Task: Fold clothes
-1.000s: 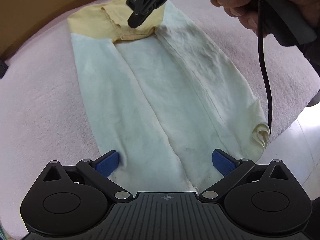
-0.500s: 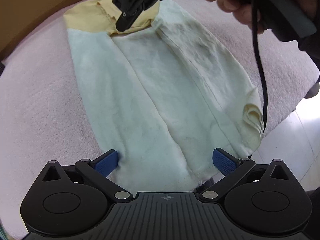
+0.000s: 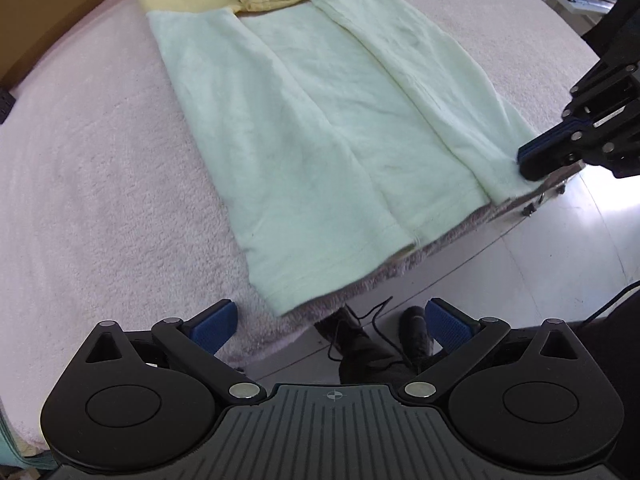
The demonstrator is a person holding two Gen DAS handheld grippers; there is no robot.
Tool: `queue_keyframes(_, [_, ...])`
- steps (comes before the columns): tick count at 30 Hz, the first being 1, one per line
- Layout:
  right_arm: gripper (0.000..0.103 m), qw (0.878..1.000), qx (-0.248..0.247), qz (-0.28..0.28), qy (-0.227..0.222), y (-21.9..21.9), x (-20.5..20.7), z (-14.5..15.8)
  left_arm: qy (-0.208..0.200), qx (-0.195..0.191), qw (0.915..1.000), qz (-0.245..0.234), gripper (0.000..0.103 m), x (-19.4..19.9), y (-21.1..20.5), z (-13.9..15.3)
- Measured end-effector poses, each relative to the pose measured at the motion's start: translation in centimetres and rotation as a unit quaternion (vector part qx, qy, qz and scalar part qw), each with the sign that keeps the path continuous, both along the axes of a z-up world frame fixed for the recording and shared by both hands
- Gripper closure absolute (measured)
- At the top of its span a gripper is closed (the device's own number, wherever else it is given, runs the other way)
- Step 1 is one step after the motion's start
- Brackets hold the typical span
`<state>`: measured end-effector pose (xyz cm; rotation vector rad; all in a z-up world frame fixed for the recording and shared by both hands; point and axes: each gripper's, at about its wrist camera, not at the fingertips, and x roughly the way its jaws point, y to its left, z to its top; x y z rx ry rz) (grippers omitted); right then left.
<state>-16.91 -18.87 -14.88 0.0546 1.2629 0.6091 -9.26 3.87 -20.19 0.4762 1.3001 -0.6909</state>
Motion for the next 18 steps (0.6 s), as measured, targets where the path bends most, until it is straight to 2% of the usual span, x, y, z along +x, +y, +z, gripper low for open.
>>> queue_keyframes(2, [0.100,1.000,-0.004,-0.012,0.006,-0.6,-0.5,0.4,-0.001,-0.004,1.0000,0.002,0.000,-0.3,0.8,0.8])
queue_keyframes(6, [0.100,0.998,0.016,-0.051,-0.030,-1.2,0.3,2.1,-0.025,-0.040,0.9982,0.036,0.000,0.6,2.0,3.2])
queue_keyframes(9, [0.099,0.995,0.030,-0.077,-0.055,-0.9,1.9,2.7,-0.048,-0.069,0.9936,0.075,0.000,2.2,2.0,4.4])
queue_keyframes(11, [0.099,0.994,0.027,-0.086,-0.063,-0.3,3.0,2.5,-0.057,-0.082,0.9900,0.100,0.000,2.0,1.7,4.7])
queue_keyframes(14, [0.098,0.994,0.011,-0.087,-0.062,0.7,3.9,1.4,-0.056,-0.069,0.9865,0.137,0.000,2.7,1.6,3.4])
queue_keyframes(18, [0.097,0.996,-0.024,-0.073,-0.052,1.6,3.6,-0.3,-0.041,-0.021,0.9915,0.121,0.001,2.5,0.2,1.1])
